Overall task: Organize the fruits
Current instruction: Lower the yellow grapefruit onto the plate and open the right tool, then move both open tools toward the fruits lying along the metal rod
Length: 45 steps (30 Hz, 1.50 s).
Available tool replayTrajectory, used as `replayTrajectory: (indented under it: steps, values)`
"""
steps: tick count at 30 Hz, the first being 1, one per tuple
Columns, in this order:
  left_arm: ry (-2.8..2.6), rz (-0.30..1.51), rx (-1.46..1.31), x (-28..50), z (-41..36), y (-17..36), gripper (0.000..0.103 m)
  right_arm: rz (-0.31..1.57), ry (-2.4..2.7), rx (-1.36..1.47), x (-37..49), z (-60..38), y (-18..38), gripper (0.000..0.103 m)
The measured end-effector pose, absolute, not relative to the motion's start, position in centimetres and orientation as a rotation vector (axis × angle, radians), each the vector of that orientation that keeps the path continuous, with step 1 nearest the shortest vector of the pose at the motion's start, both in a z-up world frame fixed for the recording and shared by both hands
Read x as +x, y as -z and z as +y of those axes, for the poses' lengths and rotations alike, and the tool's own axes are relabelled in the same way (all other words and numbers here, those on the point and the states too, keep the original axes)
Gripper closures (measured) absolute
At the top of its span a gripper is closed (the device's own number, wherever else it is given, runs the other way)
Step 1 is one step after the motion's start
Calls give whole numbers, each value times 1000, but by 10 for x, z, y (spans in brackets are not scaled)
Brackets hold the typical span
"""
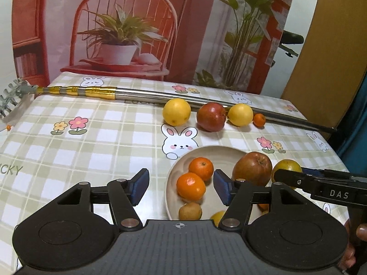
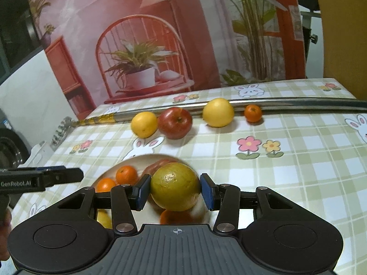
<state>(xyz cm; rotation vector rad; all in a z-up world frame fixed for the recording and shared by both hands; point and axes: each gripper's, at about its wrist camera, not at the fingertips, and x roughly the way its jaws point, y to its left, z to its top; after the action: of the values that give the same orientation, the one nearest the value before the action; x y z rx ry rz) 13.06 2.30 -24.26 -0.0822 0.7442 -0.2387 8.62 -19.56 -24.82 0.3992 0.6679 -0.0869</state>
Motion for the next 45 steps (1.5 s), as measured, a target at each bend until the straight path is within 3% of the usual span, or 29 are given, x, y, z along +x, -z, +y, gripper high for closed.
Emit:
replayTrajectory:
  steps: [7,11,13,24,41,45]
  values:
    - [212,712,-65,116,27,237,33,674,63,362,78,-177,242,60]
    - [201,701,-70,112,29,235,32,690,44,349,74,-169,242,60]
    - [198,701,-78,109,30,235,32,690,29,342,72,-164,241,64]
    - [171,716,-128,107,38,240,32,726,-12,261,77,-140,242,64]
    - [150,726,-137,109,39,243,32,677,-51,226,88,-133,242,63]
    - [159,726,-128,108,37,244,32,653,-11,265,77,-143,244,58]
